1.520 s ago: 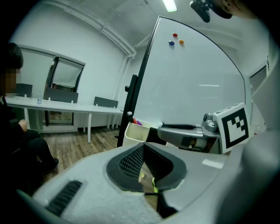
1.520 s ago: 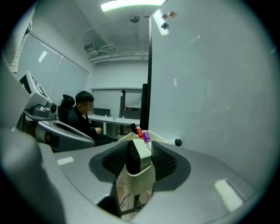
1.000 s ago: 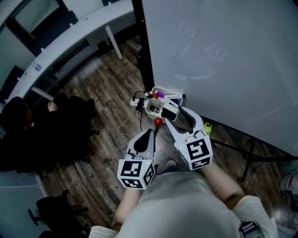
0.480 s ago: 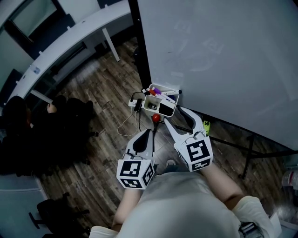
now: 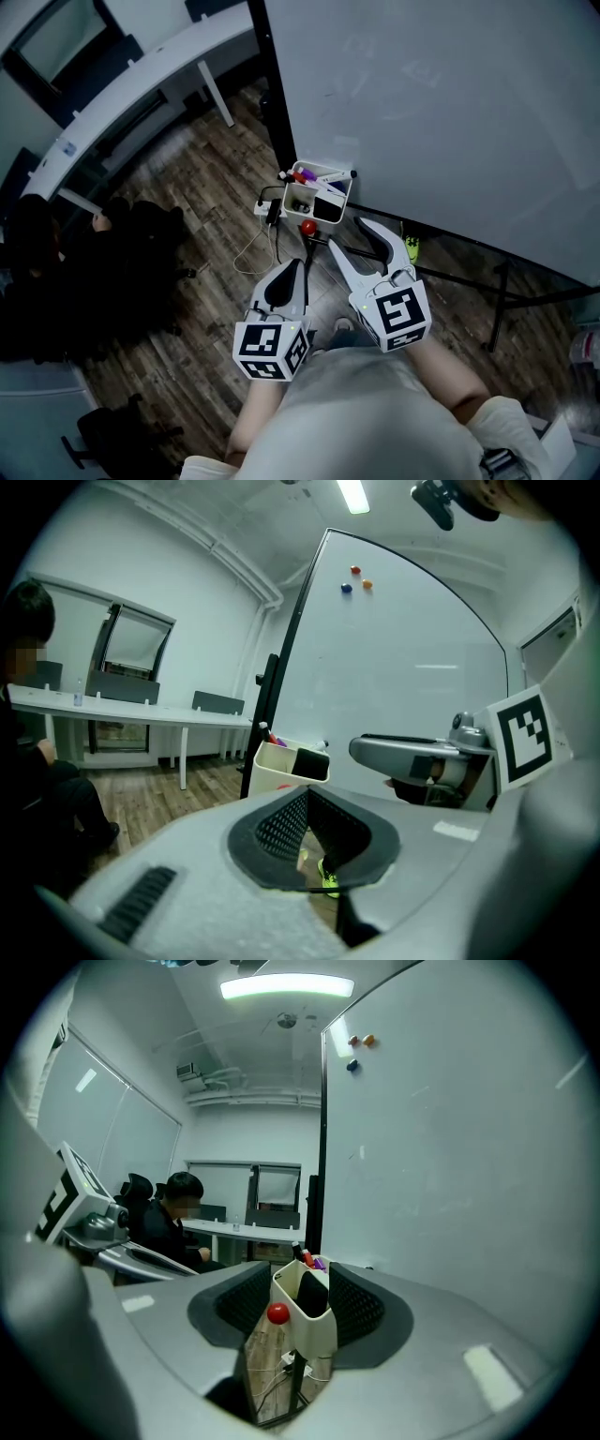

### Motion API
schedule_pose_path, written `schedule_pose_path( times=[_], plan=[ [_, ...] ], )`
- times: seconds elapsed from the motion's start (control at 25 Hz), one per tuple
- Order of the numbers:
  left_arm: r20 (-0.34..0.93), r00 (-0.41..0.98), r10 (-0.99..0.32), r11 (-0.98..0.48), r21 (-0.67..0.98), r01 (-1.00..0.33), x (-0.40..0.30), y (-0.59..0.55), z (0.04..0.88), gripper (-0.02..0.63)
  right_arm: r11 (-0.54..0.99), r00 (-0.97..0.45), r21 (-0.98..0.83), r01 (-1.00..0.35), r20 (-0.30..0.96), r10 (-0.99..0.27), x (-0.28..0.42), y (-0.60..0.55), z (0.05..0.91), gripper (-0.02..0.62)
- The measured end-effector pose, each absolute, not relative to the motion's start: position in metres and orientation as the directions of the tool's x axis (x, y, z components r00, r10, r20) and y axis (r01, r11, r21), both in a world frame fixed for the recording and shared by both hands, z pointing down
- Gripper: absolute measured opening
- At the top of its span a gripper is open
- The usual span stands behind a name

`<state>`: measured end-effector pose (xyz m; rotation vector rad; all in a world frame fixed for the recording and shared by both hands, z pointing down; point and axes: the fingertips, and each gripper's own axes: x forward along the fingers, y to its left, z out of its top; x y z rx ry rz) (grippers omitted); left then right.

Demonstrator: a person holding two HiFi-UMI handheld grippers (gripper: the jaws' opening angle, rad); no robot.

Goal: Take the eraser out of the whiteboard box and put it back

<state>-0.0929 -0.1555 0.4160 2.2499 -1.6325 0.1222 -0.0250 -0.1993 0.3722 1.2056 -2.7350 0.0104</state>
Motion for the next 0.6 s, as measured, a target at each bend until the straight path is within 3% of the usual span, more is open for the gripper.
schedule_pose_path(
  times=[0.6],
  plan=[
    [0.258, 0.380, -0.888, -0.330, 0.216, -0.919, -0.083, -0.115, 0.412, 0.002, 0.631, -0.624, 0.022, -0.775, 0.128, -0.771, -0.013, -0.142, 0.370, 0.101]
  ],
)
